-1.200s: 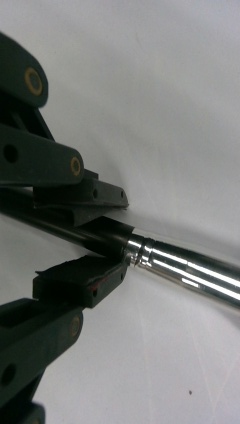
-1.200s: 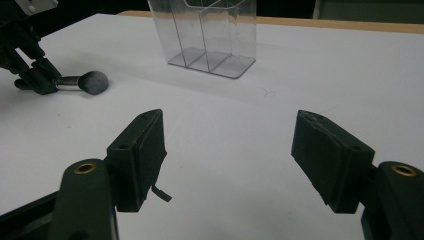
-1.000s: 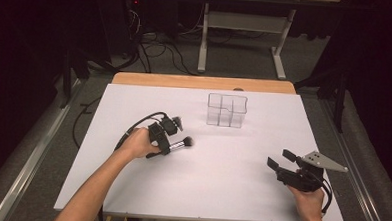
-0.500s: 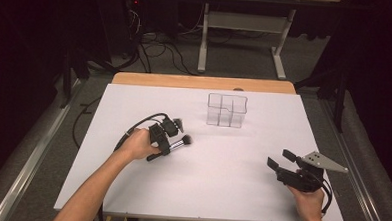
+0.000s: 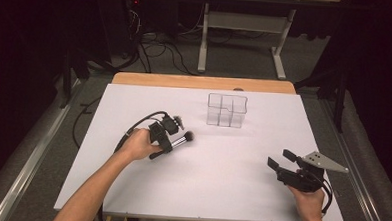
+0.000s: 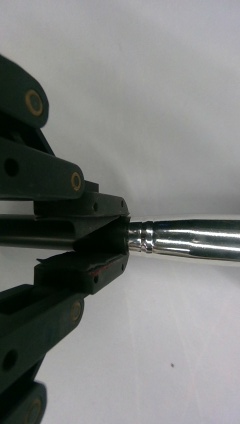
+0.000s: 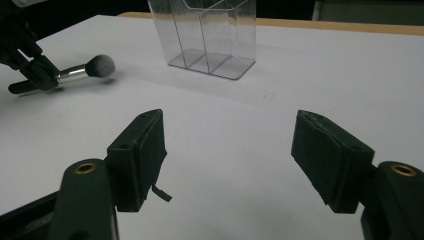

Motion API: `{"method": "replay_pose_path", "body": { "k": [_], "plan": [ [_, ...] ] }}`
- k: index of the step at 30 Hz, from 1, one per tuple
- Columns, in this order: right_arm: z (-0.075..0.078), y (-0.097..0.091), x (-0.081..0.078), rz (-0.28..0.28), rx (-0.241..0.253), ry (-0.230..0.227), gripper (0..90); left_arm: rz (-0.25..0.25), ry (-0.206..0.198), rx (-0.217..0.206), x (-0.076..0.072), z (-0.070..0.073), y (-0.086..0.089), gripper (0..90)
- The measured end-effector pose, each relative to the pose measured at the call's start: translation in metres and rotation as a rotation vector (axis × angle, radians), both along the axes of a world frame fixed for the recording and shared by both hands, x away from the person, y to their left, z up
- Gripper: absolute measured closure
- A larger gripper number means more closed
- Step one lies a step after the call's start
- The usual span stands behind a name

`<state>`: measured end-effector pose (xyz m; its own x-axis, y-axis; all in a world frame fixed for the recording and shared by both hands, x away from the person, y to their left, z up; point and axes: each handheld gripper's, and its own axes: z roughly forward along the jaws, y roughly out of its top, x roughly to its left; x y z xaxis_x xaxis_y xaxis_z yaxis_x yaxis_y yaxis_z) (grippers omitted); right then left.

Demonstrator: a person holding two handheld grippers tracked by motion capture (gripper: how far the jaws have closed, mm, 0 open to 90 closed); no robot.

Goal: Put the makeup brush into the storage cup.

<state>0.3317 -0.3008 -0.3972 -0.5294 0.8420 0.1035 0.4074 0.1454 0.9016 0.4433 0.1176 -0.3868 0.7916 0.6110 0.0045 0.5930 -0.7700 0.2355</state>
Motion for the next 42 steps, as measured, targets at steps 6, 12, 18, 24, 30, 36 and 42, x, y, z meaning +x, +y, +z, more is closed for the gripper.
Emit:
{"method": "replay_pose_path", "body": {
  "k": [6,12,18,24,30,36,42],
  "plan": [
    [0.0,0.0,0.0,0.0,-0.001,-0.001,31.5,0.006,-0.039,-0.048,-0.005,0.01,0.002,74.5],
    [0.0,0.001,0.0,-0.001,-0.003,0.004,31.5,-0.003,-0.071,-0.129,-0.014,0.018,0.005,74.5],
    [0.0,0.001,0.0,0.0,-0.003,0.001,31.5,-0.012,-0.094,-0.196,-0.024,0.024,0.007,74.4],
    [-0.001,0.001,0.001,-0.002,-0.003,0.003,31.5,-0.015,-0.146,-0.267,-0.039,0.032,0.007,74.4],
    [-0.001,0.001,0.001,-0.003,-0.004,0.003,31.5,-0.003,-0.178,-0.336,-0.052,0.032,0.011,74.4],
    [-0.001,0.001,0.001,-0.003,-0.004,0.005,31.4,-0.005,-0.186,-0.382,-0.06,0.033,0.012,74.4],
    [-0.001,0.002,0.001,-0.001,-0.009,0.004,31.4,-0.016,-0.188,-0.412,-0.067,0.029,0.009,74.4]
  ]
}}
